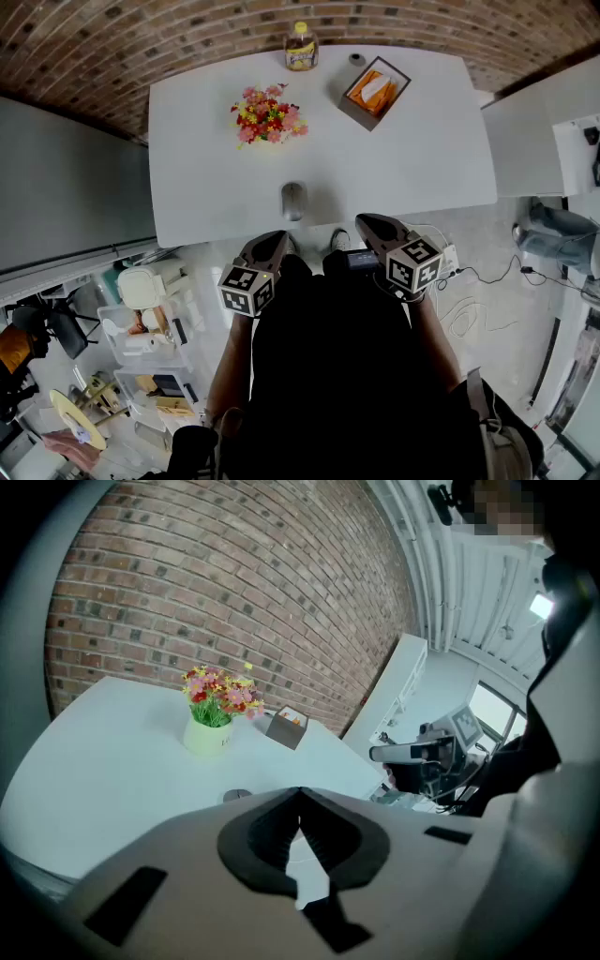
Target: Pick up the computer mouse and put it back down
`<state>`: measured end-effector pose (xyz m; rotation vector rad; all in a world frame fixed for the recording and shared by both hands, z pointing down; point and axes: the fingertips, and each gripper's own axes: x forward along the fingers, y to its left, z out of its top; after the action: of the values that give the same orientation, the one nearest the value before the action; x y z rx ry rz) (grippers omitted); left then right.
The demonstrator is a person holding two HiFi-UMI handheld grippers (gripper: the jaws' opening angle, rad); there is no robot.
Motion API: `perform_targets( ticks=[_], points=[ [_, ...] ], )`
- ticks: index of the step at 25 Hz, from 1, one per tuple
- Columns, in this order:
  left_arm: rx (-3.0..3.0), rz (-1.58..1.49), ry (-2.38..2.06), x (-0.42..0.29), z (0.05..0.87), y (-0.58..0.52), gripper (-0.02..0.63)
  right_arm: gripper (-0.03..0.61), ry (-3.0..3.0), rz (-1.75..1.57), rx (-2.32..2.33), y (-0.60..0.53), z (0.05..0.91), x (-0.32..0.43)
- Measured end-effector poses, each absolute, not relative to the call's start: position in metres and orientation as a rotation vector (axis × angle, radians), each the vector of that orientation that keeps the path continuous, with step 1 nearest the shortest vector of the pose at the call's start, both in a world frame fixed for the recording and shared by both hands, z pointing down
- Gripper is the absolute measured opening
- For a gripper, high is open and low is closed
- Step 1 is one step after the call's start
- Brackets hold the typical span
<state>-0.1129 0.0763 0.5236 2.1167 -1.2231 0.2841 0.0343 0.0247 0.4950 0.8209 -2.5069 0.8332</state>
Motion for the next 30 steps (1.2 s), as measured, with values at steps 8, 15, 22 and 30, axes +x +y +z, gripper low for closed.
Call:
perform_targets(
  ticks=[8, 15, 22, 30],
  points=[
    [2.121, 0.334, -1.221, -0.112, 0.526, 0.076, 0.014, 0.017, -2.528, 0.879, 0.848, 0.025, 0.492, 0.036],
    [2.131, 0.386, -1.215, -0.102, 0.532, 0.07, 0.015, 0.017, -2.487, 0.896, 0.853, 0.029, 0.496, 0.043],
    [2.091, 0.433, -1.22, -0.101, 0.546, 0.063, 0.017, 0.017, -2.457, 0.9, 0.875, 0.034, 0.502, 0.052],
    [2.056, 0.484, -1.225, -0.1, 0.559, 0.05, 0.124, 0.017, -2.435, 0.914, 0.93, 0.037, 0.504, 0.068]
  ],
)
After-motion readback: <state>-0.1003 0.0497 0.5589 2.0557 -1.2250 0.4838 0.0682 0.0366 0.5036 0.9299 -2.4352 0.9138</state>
